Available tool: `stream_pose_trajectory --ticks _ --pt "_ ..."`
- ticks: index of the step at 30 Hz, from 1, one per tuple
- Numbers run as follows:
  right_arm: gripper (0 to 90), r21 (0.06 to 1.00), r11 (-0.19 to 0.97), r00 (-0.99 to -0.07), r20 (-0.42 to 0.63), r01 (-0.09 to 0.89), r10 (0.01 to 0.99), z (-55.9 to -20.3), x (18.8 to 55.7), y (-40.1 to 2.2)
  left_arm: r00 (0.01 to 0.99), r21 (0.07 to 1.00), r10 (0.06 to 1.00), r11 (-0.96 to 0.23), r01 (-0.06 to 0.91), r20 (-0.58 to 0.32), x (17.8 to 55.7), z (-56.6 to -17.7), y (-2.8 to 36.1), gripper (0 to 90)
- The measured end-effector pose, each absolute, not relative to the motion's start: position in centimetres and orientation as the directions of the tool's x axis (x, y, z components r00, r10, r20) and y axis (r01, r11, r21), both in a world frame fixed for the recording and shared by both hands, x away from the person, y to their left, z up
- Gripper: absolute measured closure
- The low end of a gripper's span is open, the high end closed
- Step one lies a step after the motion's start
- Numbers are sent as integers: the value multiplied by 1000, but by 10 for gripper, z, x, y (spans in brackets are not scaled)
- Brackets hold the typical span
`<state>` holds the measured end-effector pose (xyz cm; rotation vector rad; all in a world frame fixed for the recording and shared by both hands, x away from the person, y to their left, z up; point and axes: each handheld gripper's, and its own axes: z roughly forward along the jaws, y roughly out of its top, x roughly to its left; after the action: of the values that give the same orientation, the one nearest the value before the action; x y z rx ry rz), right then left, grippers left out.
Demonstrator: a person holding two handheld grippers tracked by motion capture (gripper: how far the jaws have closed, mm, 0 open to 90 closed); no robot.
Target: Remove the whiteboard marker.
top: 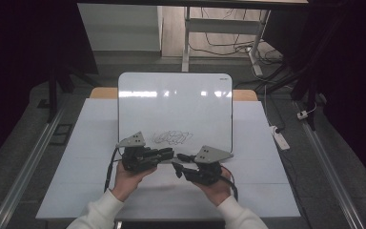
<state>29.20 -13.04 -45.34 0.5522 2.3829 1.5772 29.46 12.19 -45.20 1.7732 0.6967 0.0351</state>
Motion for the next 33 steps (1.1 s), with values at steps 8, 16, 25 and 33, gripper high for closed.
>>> stream_pose_trajectory --ticks 8,16,25,33 --pt "471 861 470 -976 122 195 182 -454 318 -160 878 881 363 -237 410 -312 287 -445 122 806" --pt "453 801 580 -975 216 149 -48 -471 324 -149 916 879 260 -292 376 -306 283 -443 119 806" --pt "514 785 609 -965 232 114 -119 -475 320 -140 937 885 196 -317 340 -290 279 -437 117 805" --pt "582 781 616 -944 273 103 -187 -479 318 -135 946 891 158 -320 321 -284 278 -436 117 805"
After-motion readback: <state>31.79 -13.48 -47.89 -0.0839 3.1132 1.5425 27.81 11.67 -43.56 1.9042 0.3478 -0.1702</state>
